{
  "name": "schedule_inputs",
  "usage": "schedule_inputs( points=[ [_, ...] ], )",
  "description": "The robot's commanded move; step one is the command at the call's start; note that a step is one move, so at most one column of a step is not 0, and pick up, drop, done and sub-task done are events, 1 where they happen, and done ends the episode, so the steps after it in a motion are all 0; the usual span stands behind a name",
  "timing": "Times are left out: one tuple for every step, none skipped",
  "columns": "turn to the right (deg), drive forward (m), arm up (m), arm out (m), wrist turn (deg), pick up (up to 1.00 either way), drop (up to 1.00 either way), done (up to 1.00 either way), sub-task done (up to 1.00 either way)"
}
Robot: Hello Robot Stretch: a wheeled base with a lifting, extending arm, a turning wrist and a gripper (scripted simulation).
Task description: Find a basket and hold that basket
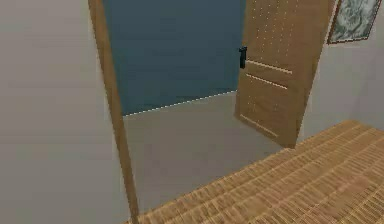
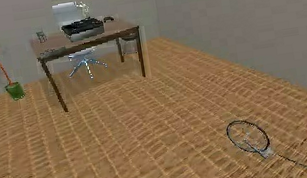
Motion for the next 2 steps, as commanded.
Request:
schedule_inputs(
  points=[
    [-45.0, 0.0, 0.0, 0.0, 0.0, 0.0, 0.0, 0.0, 0.0],
    [-45.0, 0.0, 0.0, 0.0, 0.0, 0.0, 0.0, 0.0, 0.0]
  ],
)
